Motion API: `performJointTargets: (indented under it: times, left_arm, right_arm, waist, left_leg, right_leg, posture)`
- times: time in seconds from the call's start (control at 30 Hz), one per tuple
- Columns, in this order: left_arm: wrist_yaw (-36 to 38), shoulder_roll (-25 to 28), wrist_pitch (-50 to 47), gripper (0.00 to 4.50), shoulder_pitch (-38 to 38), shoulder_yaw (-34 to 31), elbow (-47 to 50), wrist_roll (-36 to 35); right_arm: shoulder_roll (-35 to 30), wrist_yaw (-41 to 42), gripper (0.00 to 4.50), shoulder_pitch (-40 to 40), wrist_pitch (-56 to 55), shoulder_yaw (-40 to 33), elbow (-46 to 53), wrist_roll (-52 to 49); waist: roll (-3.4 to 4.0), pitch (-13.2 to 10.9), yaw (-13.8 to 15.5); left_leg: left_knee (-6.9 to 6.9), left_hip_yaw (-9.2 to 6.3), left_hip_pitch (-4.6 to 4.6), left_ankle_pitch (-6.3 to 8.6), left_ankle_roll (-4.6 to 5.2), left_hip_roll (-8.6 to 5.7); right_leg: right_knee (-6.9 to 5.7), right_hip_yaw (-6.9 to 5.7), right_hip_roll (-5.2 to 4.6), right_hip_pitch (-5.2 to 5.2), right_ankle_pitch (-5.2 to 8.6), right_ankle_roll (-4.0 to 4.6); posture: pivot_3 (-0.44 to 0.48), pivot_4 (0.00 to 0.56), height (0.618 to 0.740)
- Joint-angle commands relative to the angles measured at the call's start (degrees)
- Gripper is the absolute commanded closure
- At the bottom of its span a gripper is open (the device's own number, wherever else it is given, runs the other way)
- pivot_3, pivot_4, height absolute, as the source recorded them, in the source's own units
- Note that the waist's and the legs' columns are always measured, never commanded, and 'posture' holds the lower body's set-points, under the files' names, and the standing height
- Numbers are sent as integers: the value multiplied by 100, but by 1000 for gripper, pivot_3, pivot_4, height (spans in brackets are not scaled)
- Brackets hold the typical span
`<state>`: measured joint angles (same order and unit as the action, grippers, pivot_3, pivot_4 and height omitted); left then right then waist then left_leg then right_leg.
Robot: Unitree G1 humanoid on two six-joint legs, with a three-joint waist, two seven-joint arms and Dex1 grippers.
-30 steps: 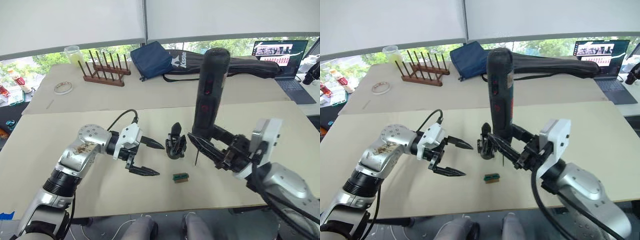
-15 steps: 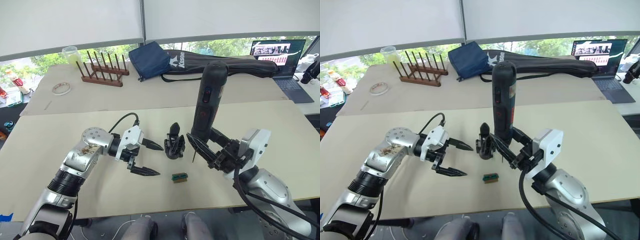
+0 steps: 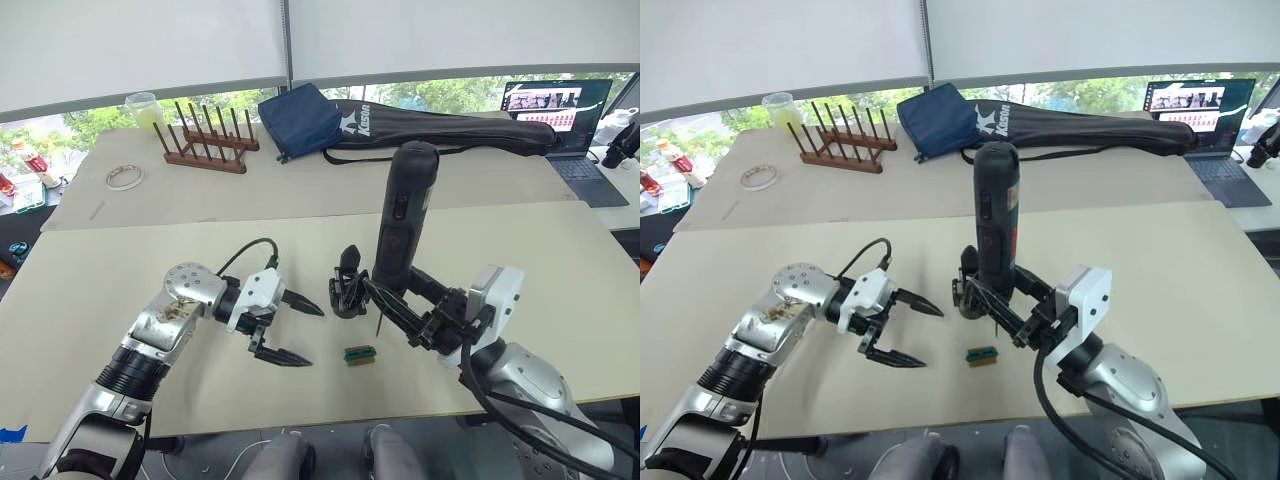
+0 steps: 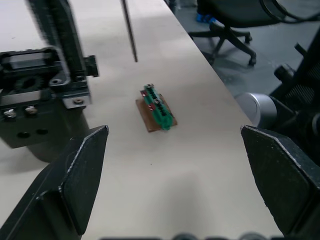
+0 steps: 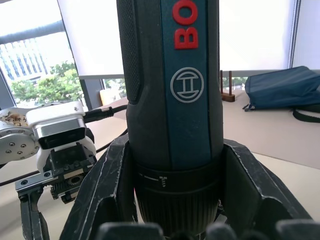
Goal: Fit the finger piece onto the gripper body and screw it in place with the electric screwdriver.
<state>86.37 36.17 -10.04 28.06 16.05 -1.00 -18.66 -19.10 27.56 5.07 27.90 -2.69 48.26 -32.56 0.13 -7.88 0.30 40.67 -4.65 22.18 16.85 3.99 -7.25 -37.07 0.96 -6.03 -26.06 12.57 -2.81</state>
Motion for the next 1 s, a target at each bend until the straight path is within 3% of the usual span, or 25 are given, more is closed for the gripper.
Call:
performJointTargets:
  times: [0.03, 1.0]
  left_arm:
    - [60, 14, 63, 0, 58, -9, 77, -17]
    - [-248, -396, 302, 0, -67, 160, -217, 269]
  right_arm:
    - [-35, 66, 2533, -28, -246, 11, 196, -171]
    - [-182, 187, 2533, 107, -621, 245, 3, 19]
  waist:
    - [0, 0, 1]
    - [0, 0, 18]
  left_leg:
    - [0, 0, 0, 0, 0, 0]
    - [1, 0, -1, 0, 0, 0]
  right_leg:
    - [0, 0, 0, 0, 0, 0]
    - [0, 1, 0, 1, 0, 0]
  posture:
    - [0, 150, 740]
    - [0, 150, 740]
